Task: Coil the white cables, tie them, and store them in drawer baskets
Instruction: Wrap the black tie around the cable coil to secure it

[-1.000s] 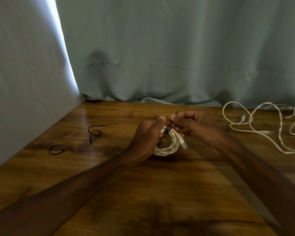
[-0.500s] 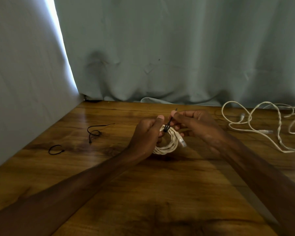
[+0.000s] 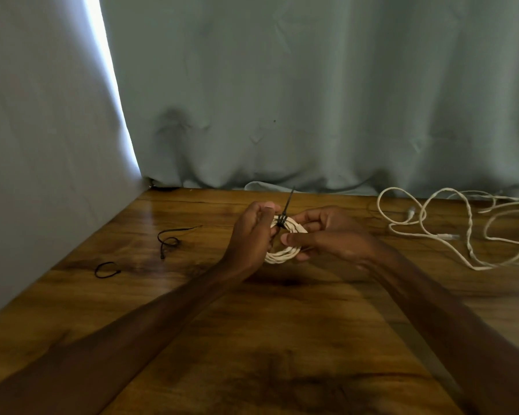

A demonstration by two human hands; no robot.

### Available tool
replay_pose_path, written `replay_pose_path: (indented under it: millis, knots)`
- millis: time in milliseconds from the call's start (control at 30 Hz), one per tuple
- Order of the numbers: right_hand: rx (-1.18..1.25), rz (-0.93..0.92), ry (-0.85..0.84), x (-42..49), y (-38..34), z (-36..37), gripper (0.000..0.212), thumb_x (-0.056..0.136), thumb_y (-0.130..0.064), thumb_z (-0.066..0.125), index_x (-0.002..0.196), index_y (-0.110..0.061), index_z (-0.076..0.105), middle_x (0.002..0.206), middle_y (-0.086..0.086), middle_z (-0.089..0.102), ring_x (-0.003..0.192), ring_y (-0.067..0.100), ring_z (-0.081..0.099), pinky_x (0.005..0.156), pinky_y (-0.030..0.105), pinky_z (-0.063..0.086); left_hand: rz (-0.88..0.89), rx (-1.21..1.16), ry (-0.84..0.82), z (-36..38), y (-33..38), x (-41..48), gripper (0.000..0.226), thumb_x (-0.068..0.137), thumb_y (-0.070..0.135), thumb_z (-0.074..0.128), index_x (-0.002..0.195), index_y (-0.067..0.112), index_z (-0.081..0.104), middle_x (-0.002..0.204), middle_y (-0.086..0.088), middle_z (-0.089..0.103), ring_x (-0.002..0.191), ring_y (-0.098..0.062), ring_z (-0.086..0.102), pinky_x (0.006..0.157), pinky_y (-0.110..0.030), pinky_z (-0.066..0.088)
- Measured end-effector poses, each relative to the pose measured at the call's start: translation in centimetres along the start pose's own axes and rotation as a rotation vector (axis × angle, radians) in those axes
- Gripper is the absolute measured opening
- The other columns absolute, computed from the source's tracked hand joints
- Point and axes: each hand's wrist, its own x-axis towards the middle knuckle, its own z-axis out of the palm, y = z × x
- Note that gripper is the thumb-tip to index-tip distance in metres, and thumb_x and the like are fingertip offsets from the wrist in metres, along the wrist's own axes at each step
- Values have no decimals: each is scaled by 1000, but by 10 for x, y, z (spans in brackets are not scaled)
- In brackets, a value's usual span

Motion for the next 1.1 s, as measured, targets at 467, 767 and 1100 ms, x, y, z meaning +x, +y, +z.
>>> replay_pose_path:
  millis: [467,767,1100]
  knots:
    - [122,114,234,-86,6,-30,34,82,-5,83,114,0,71,97,16,80,83,20,78,66,26,63,-82,148,-315,22,26,-33,54,109,48,35,97,11,72,83,-5,75,73,-17,70,65,-27,54]
    - [66,173,433,-168,10,-52,37,79,-7,85,112,1,70,100,19,78,79,20,76,63,27,62,-106,190,-476,65,46,-79,26,105,29,54,113,8,66,91,-17,73,78,-28,68,76,-51,59]
    - [-115,217,547,-266,-4,-69,24,81,-7,83,104,-6,76,91,8,81,88,25,78,66,28,62,-21,134,-591,121,75,-148,30,108,31,44,110,15,70,96,-9,77,85,-29,74,77,-46,60]
